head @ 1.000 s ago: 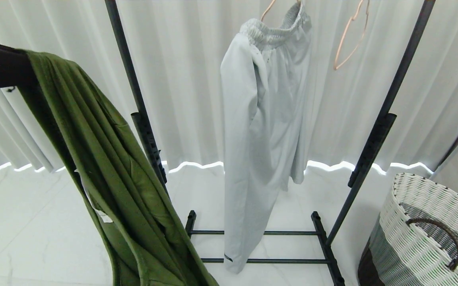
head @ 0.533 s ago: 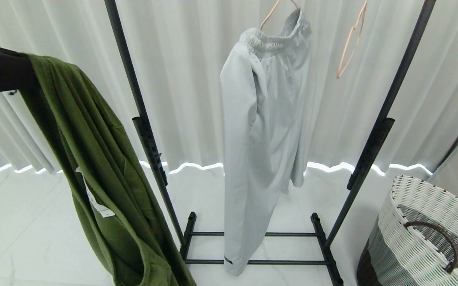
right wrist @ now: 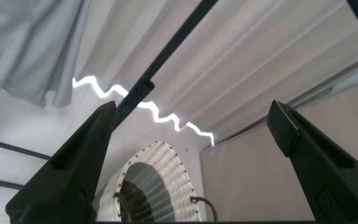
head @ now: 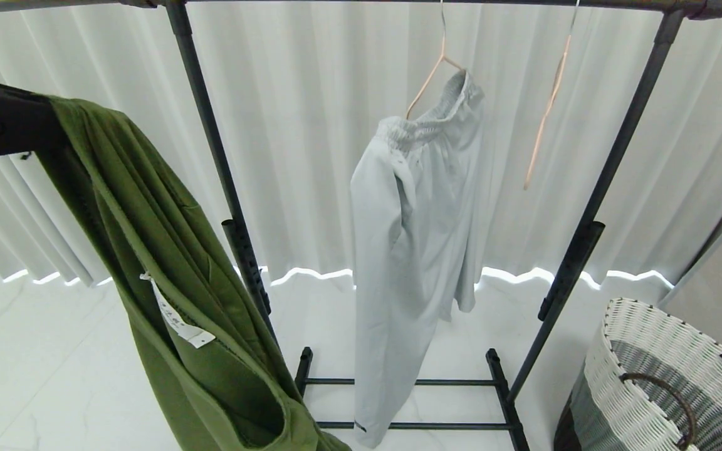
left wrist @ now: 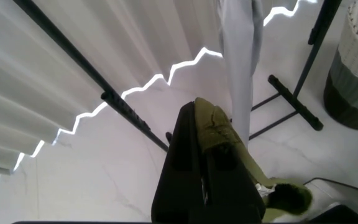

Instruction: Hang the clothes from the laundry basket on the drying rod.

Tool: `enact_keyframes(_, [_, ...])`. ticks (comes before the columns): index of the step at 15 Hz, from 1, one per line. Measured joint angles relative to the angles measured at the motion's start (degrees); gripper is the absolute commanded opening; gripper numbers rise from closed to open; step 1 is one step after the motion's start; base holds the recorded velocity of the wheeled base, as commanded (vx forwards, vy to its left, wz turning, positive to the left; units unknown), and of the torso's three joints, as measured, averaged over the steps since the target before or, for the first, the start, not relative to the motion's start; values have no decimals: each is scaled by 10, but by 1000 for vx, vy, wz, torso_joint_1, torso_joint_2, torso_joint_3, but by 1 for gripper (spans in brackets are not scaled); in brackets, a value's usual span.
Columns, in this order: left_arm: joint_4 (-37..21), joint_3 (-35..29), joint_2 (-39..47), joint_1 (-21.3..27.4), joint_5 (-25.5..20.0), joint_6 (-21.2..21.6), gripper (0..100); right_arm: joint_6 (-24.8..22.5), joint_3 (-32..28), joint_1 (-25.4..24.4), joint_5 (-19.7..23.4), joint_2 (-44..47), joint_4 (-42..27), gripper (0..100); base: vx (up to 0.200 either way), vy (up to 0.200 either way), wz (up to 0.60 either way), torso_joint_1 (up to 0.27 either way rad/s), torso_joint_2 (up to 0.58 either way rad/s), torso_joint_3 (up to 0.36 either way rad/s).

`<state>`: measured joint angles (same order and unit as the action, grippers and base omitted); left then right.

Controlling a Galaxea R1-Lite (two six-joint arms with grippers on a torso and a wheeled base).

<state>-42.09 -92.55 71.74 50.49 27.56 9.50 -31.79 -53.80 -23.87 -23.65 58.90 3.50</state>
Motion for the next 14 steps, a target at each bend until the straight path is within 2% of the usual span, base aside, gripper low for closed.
enact_keyframes(6, [0, 7, -5, 0, 0, 0, 0, 23, 0, 18, 0, 2, 2, 100, 0, 0, 0, 175, -481, -301])
enact_keyframes(10, [0, 16, -13, 0, 0, 0, 0, 58, 2, 20, 7, 1, 25, 100, 0, 0, 0, 200, -492, -294])
enact_keyframes(12, [0, 17, -14, 0, 0, 0, 0, 82, 2, 19, 39, 0, 35, 100, 0, 0, 0, 224, -522, -300])
enact_keyframes(14, [0, 18, -15, 0, 0, 0, 0, 104, 2, 11, 53, -2, 30, 100, 0, 0, 0, 144, -317, -188])
